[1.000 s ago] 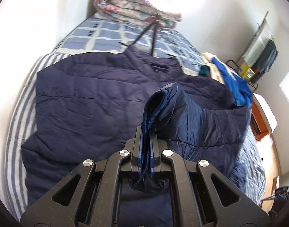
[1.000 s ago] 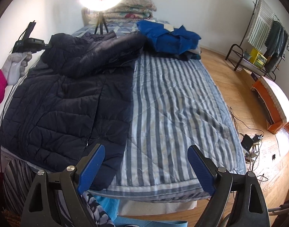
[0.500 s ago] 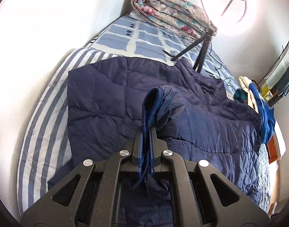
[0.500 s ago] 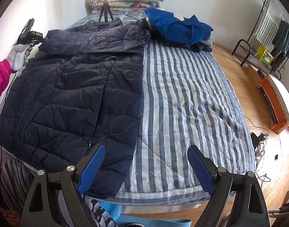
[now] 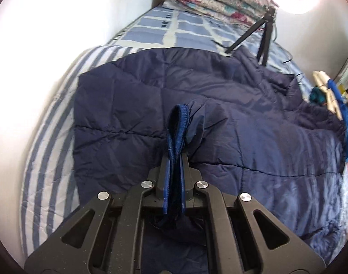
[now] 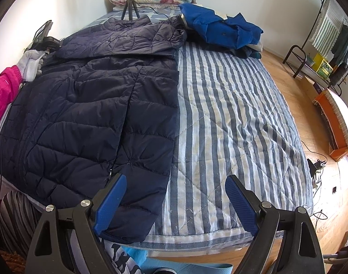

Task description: Fold large clothes

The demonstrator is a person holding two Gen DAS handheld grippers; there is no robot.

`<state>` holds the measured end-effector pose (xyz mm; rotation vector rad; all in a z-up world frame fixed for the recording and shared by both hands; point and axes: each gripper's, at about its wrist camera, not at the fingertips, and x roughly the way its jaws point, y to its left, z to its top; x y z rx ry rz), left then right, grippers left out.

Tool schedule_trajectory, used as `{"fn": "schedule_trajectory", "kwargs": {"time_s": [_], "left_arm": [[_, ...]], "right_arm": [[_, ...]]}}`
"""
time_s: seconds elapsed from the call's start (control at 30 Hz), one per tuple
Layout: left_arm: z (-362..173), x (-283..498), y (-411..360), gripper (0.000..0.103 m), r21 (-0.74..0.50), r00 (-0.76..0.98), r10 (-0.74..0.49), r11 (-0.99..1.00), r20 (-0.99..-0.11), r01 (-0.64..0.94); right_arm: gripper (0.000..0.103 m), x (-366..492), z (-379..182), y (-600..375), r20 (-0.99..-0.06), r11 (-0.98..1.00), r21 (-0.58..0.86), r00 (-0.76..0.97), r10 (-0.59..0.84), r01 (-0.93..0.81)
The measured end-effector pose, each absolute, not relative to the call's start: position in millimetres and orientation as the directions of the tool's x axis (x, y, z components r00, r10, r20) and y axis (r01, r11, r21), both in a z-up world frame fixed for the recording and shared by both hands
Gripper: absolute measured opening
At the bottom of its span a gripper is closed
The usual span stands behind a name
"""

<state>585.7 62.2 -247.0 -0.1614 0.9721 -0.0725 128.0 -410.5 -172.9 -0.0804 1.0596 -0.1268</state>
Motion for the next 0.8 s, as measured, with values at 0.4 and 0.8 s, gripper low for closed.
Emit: {"fn": "schedule_trajectory", "kwargs": {"time_s": [0.4,0.8], "left_arm": [[-176,530,79,0.046,-0.090,0.644,-0.052,0.996,-0.763,-0.025],[-52,358,113,0.065,-0.172,0.754,-0.166,0.982,-0.636,0.071]], "right_arm": [[0.088,111,-146,-412,-0.829,0.991,-0.101,0.544,-0.129,0.082],[0.089,80,-90,-407,-0.707,0.995,-0.092,0.702,-0.086,0.029]]}}
